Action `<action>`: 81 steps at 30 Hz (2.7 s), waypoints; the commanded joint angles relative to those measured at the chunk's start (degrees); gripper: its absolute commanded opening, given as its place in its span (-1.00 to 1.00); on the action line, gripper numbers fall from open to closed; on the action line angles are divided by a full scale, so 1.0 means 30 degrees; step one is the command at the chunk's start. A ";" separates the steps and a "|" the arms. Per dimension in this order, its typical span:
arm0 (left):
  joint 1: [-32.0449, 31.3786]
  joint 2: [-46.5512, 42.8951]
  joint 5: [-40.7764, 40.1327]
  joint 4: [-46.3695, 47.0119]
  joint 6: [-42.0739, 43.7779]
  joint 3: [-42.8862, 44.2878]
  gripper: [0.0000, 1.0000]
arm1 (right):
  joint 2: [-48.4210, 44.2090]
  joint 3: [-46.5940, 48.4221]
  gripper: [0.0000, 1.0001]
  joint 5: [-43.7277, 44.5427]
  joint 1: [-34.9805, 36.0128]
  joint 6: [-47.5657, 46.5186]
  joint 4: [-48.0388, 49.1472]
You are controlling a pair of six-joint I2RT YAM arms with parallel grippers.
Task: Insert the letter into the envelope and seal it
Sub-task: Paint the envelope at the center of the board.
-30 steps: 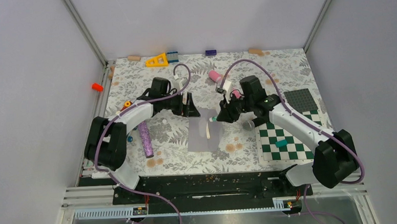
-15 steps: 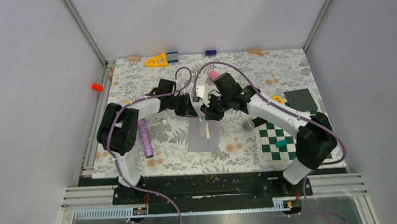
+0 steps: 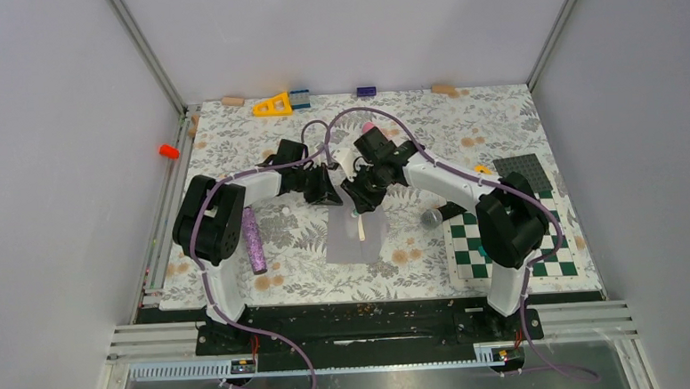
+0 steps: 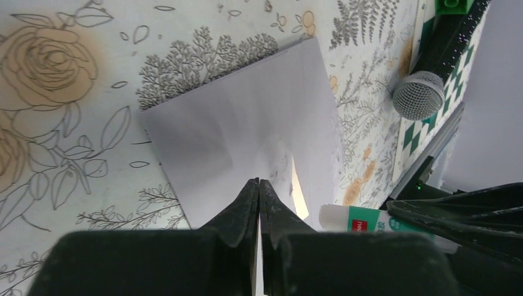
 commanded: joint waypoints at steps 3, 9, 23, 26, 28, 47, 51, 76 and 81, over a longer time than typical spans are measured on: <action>-0.0119 0.0339 -0.1677 0.0362 -0.0605 0.0225 -1.00 | 0.0938 0.1547 -1.00 0.1454 0.0085 0.2660 -0.0859; -0.0328 0.1105 -0.1920 0.0235 -0.0855 0.0350 -1.00 | 0.1447 0.2191 -1.00 0.2656 0.0100 0.3803 -0.0802; -0.0558 0.1432 -0.2904 -0.0043 -0.1129 0.0347 -1.00 | 0.2411 0.2101 -1.00 0.3442 0.0100 0.4348 -0.0822; -0.0567 0.1436 -0.2988 -0.0047 -0.1197 0.0305 -1.00 | 0.2534 0.2146 -1.00 0.3476 0.0102 0.4343 -0.0962; -0.0579 0.1451 -0.3018 -0.0044 -0.1217 0.0283 -1.00 | 0.2611 0.2204 -1.00 0.3350 0.0120 0.4351 -0.1022; -0.0578 0.1320 -0.3242 0.0015 -0.1478 0.0120 -1.00 | 0.3356 0.2262 -1.00 0.2260 0.0434 0.4075 -0.1608; -0.0582 0.1318 -0.3385 0.0010 -0.1520 0.0083 -1.00 | 0.3183 0.2315 -1.00 0.1520 0.0495 0.3937 -0.1984; 0.0784 -0.2987 0.1816 0.4792 -0.1971 -0.1719 -0.29 | 0.2120 0.2692 -1.00 0.1905 0.0540 0.3897 -0.2112; 0.0869 -0.2736 0.2439 0.2288 -0.0217 -0.1349 -0.83 | 0.1239 0.2742 -1.00 0.1540 0.0366 0.3967 -0.2039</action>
